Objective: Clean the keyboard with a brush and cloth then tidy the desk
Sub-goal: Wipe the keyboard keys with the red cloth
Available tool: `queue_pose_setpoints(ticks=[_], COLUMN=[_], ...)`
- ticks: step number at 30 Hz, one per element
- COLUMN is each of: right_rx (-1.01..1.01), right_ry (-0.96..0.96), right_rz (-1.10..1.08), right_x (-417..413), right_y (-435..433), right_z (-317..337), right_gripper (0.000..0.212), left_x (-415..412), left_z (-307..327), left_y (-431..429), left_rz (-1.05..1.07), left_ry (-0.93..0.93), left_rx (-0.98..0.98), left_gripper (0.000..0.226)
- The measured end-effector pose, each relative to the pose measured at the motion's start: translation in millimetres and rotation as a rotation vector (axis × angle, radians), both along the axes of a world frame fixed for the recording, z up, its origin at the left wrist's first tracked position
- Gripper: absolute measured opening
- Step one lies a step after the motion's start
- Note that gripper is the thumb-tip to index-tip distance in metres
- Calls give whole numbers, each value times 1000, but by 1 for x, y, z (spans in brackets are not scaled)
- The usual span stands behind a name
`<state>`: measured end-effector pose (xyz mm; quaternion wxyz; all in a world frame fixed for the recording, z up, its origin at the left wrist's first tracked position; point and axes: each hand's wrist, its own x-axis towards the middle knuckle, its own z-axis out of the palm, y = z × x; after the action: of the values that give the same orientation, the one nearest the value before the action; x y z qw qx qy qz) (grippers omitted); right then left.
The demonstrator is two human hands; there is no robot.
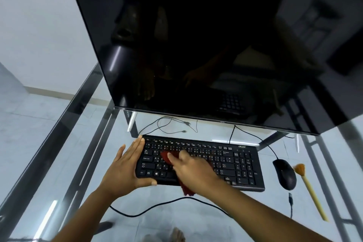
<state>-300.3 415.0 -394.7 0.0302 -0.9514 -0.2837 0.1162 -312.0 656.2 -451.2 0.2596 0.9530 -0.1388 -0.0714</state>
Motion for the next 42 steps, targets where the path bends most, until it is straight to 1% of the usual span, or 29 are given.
queue_pose_setpoints(ticks=[1, 3, 5, 6, 8, 10, 11, 12, 14, 15, 16, 17, 19, 21, 22, 24, 26, 27, 28, 30, 31, 32, 33, 36, 37, 38, 39, 42], right_rx=[-12, -2, -33, -40, -28, -36, -30, -21, 9, 14, 17, 23, 0, -28, -54, -109, -143, -134, -103, -38, -30, -35, -42, -79, -86, -66, -26, 16], right_ry=[-7, -51, -90, -81, -22, 19, 8, -23, -90, -88, -74, -63, -2, 16, -28, -94, -96, -88, -75, -14, 17, 24, 11, -110, -108, -90, -59, 45], right_rz=[-46, -246, -369, -364, -241, -86, -83, -138, -370, -474, -521, -497, -352, -282, -296, -445, -586, -592, -551, -374, -300, -269, -303, -607, -668, -671, -625, -339], right_x=[5, 25, 34, 32, 14, -6, -5, 4, 29, 36, 38, 35, 16, 6, 12, 30, 39, 36, 28, 2, -8, -11, -7, 21, 24, 22, 16, -14], right_y=[-9, -31, -45, -46, -40, -38, -43, -49, -65, -69, -68, -61, -47, -54, -66, -97, -118, -119, -114, -97, -94, -96, -104, -140, -144, -140, -131, -109], right_z=[1, 6, 9, 10, 7, 5, 6, 6, 5, 7, 7, 7, 4, 3, 4, 6, 8, 9, 6, 4, 3, 2, 2, 0, 1, 2, 2, 1], right_gripper=[44, 38, 39, 40, 45, 47, 45, 42, 39, 39, 39, 40, 45, 47, 45, 41, 40, 40, 41, 45, 46, 46, 44, 40, 39, 39, 40, 45], left_x=[0, -1, -1, -1, 4, 10, 13, 16, 19, 20, 20, 20, 19, 16, 14, 12, 14, 15, 17, 21, 22, 24, 24, 23, 21, 21, 20, 21], left_z=[-1, -1, 2, 7, 21, 33, 35, 36, 34, 31, 28, 25, 21, 16, 12, 8, 8, 10, 13, 16, 16, 14, 12, 6, 4, 4, 3, 3], left_y=[1, 2, 0, -4, -20, -43, -55, -67, -90, -101, -112, -120, -134, -140, -139, -138, -141, -145, -150, -161, -165, -167, -168, -168, -168, -168, -167, -167], left_rz=[-4, -27, -51, -54, -65, -111, -137, -163, -210, -229, -244, -250, -246, -243, -244, -248, -237, -228, -225, -241, -250, -251, -250, -243, -247, -249, -247, -251], left_ry=[9, 20, -46, -88, -135, -157, -162, -165, -165, -165, -162, -160, -150, -132, -141, -164, -157, -156, -159, -151, -145, -147, -153, -193, -199, -203, -204, -202], left_rx=[-1, 31, 107, 131, 150, 155, 159, 165, 162, 153, 152, 156, 157, 178, 204, 254, 277, 270, 259, 258, 265, 268, 274, 287, 286, 285, 283, 280], left_gripper=[130, 125, 112, 103, 90, 86, 83, 79, 69, 65, 63, 62, 63, 64, 63, 64, 66, 66, 65, 65, 66, 66, 65, 62, 61, 61, 61, 61])
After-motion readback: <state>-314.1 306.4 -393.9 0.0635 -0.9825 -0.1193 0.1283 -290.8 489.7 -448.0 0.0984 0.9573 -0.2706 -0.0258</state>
